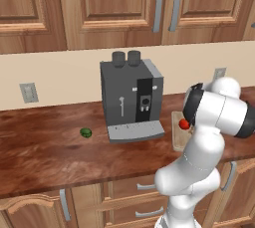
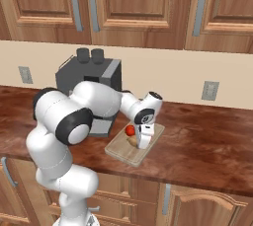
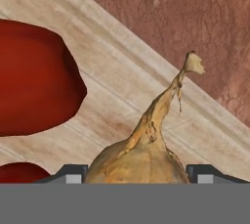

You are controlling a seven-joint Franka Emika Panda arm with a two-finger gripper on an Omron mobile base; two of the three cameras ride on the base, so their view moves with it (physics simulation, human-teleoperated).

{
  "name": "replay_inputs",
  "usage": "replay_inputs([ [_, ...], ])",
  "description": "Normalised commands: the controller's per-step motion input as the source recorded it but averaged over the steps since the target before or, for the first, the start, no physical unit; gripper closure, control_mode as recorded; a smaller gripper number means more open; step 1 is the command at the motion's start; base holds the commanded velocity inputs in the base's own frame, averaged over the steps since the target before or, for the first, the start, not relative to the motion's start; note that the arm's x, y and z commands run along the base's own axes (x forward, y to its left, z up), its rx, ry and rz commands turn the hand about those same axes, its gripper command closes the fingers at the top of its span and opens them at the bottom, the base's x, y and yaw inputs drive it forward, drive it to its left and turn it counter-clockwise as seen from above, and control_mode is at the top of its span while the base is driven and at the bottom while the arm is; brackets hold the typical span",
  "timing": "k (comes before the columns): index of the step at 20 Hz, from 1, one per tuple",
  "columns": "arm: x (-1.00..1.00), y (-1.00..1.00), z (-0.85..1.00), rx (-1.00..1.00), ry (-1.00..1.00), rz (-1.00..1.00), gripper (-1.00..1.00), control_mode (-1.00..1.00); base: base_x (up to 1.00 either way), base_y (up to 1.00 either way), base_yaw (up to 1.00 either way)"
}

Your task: Place the avocado, onion, tomato, and bell pepper on the cutting board.

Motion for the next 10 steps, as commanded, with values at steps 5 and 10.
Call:
replay_inputs([
  [5, -0.17, 0.00, 0.00, 0.00, -0.09, 0.00, -1.00, -1.00, 0.00, 0.00, 0.00],
  [10, -0.33, 0.00, 0.06, 0.00, -0.15, 0.00, -1.00, -1.00, 0.00, 0.00, 0.00],
])
